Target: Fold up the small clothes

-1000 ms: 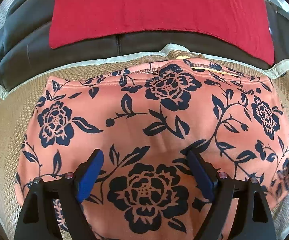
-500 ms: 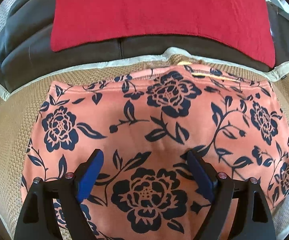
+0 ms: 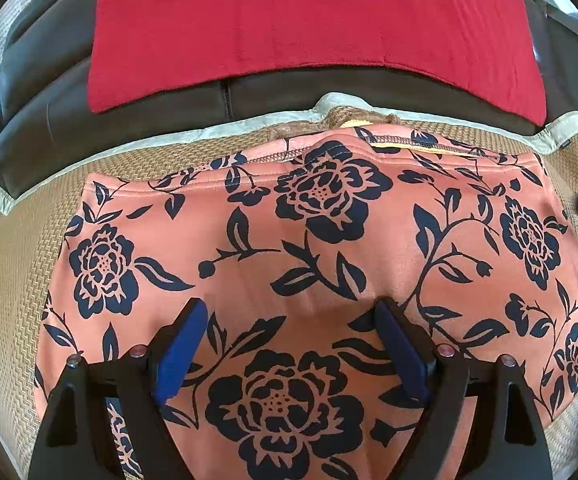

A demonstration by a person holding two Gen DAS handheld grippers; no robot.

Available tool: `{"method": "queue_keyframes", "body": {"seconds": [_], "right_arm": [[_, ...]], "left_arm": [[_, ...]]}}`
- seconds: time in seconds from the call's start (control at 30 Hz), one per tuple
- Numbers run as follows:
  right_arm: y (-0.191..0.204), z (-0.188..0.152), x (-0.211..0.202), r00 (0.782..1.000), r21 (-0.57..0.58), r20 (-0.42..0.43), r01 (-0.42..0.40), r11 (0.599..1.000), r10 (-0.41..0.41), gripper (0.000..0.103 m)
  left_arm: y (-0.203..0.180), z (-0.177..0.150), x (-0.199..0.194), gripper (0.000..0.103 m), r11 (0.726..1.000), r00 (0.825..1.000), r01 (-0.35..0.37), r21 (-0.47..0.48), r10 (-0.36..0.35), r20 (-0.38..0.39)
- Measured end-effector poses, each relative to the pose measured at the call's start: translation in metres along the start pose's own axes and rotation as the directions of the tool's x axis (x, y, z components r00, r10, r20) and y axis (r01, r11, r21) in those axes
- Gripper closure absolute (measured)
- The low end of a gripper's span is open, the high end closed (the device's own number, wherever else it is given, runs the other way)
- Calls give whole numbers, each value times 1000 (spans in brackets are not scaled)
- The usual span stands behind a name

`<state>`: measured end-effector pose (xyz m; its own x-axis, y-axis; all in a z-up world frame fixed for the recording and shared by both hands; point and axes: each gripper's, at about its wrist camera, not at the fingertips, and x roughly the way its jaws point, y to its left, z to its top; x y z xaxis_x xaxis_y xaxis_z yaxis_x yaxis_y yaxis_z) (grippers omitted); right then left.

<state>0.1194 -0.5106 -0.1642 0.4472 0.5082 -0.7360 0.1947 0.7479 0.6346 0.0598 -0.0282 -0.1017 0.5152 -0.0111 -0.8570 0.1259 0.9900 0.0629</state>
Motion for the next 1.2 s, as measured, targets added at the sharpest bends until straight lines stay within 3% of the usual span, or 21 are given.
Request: {"method": "queue_keyframes", "body": {"seconds": [0.03,0.07,0.1,0.13,0.2,0.27,0.37,0.43,0.47,0.5,0.63,0.8,0.9,1.1,1.2], "right_arm": [[6,8,12,999,-27,-35,0,1000,-1,22],[10,13,21,998,-45,-64,3,999,-6,35],[14,17,32,995,-63,-100,22,998,-28,68],[18,20,40,991,-76,-129,33,997,-43,78],[31,22,33,992,-142,-79,82,986,-94,84],[21,23,26,988,-96,-3,153,983,-154,87],[12,18,24,994,-37,15,105,994,-104,71],[10,7,5,993,-23,63,99,995,-98,44],[10,-3,-13,986,3,125,107,994,-106,24],[10,-12,-26,980,25,172,99,995,-101,20],[0,-85,-73,959,132,277,-92,987,52,20],[-14,-154,-56,966,243,219,-188,952,135,20],[-24,-154,-31,970,301,191,-205,931,152,20],[-18,-128,-10,957,331,241,-237,914,161,20],[-20,-127,-17,944,381,279,-276,882,176,20]], "left_arm": [[-1,0,0,16,1000,1000,-2,2,2,1],[-2,-1,1,16,1000,1000,-4,3,4,4],[-2,-1,2,16,1000,1000,-6,3,6,6],[-2,-1,3,16,1000,1000,-5,4,5,8],[-1,0,5,16,1000,1000,5,3,-5,12],[-1,0,8,15,1000,1000,7,-3,-7,12],[1,1,8,15,1000,1000,8,1,-8,8],[4,2,9,15,1000,1000,19,-5,-19,0],[5,3,9,15,1000,1000,22,-8,-22,-2],[7,3,9,15,1000,1000,24,-14,-24,-5],[9,4,8,15,1000,1000,16,-17,-17,-9],[10,5,0,15,999,1000,19,-28,-20,-11],[16,4,-11,15,998,1000,25,-51,-25,7],[16,-4,1,15,999,999,23,-41,-25,-28],[19,-5,-5,16,998,1000,31,-61,-31,-1]]}}
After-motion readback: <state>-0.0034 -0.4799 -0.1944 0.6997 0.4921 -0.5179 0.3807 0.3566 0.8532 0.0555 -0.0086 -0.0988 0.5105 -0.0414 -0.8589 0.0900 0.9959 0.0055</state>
